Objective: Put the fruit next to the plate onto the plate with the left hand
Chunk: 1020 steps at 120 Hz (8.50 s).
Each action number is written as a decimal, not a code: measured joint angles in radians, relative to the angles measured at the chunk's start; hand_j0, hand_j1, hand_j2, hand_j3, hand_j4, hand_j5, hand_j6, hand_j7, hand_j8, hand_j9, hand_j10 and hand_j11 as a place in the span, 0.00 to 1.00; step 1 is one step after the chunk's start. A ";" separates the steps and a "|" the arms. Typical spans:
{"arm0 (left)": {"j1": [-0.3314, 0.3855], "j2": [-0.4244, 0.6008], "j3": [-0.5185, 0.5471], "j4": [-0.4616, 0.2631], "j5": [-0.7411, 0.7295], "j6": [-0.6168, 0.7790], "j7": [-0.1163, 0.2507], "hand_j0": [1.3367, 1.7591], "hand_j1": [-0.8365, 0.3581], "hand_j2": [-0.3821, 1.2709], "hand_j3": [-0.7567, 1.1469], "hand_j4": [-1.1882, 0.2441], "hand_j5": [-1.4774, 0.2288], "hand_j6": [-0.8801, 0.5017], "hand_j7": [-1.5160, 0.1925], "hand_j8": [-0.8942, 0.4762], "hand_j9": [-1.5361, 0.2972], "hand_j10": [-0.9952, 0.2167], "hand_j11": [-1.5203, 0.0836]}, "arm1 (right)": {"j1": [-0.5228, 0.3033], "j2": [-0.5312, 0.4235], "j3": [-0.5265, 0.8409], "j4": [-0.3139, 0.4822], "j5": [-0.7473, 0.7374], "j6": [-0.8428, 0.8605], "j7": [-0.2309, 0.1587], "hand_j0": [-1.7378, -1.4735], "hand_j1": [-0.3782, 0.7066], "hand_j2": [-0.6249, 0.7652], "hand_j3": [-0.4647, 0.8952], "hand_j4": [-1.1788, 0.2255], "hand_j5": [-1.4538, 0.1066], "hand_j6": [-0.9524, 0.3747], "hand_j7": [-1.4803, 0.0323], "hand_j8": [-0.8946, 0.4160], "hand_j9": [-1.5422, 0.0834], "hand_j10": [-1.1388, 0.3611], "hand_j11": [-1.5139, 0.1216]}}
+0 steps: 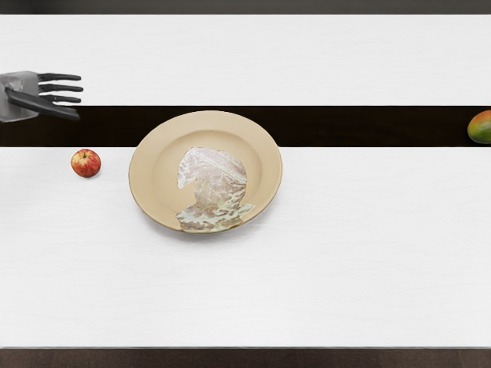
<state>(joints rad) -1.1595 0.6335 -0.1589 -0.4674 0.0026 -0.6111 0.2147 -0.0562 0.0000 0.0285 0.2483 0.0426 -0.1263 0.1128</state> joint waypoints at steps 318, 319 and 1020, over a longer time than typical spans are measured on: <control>-0.413 -0.230 1.003 -0.651 0.536 0.863 0.124 0.76 0.71 0.27 0.40 0.63 0.65 0.43 0.67 0.44 0.64 0.59 0.72 | -0.005 0.000 -0.019 -0.001 0.003 0.005 -0.001 0.30 0.07 0.44 0.34 0.81 0.90 0.69 0.95 0.66 0.92 0.74 0.90; -0.413 -0.230 1.003 -0.651 0.536 0.862 0.124 0.76 0.71 0.27 0.40 0.63 0.65 0.43 0.67 0.44 0.64 0.58 0.72 | -0.005 0.000 -0.019 -0.001 0.003 0.005 -0.001 0.30 0.07 0.44 0.34 0.81 0.90 0.69 0.95 0.66 0.92 0.74 0.90; -0.136 0.272 0.039 -0.647 -0.072 0.002 0.119 0.76 0.74 0.26 0.40 0.66 0.68 0.46 0.70 0.47 0.66 0.62 0.75 | -0.005 0.000 -0.019 -0.001 0.003 0.005 -0.001 0.30 0.07 0.44 0.34 0.81 0.90 0.69 0.95 0.66 0.92 0.74 0.90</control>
<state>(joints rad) -1.2958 0.9052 -0.1198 -1.1146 -0.0697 -0.6088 0.3338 -0.0613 0.0000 0.0092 0.2470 0.0460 -0.1212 0.1120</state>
